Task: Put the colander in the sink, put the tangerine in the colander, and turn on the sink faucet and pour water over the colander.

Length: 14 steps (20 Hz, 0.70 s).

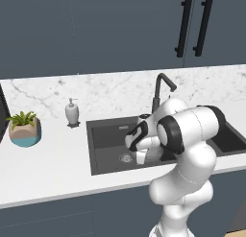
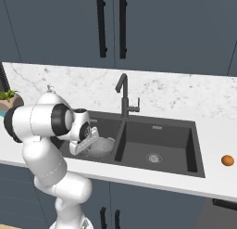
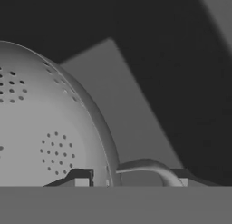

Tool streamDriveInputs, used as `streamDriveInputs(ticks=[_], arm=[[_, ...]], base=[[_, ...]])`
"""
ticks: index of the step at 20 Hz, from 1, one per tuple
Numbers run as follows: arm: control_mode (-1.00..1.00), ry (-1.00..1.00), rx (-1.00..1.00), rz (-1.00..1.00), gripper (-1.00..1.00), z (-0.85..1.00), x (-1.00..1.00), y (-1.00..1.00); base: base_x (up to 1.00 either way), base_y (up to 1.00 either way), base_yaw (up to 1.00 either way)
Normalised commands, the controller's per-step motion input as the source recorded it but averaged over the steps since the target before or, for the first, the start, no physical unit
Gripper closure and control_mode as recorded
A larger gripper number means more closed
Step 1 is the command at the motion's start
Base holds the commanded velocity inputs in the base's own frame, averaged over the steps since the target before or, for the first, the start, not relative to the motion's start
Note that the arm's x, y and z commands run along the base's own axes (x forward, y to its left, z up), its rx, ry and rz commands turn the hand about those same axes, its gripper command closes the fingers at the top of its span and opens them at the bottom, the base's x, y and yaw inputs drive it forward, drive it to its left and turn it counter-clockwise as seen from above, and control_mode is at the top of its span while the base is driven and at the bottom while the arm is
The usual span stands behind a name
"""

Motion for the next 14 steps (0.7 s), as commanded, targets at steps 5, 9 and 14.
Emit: streamDriveInputs(ticks=[5,9,14], arm=[[-1.0,-0.05,-0.02,-0.06,1.0,-0.16,0.19,0.0],[-1.0,-0.03,0.0,0.0,1.0,0.0,0.0,0.0],[-1.0,0.0,0.0,0.0,1.0,0.0,0.0,0.0]], base=[[0.0,0.0,0.0],[0.0,0.0,0.0],[0.0,0.0,0.0]])
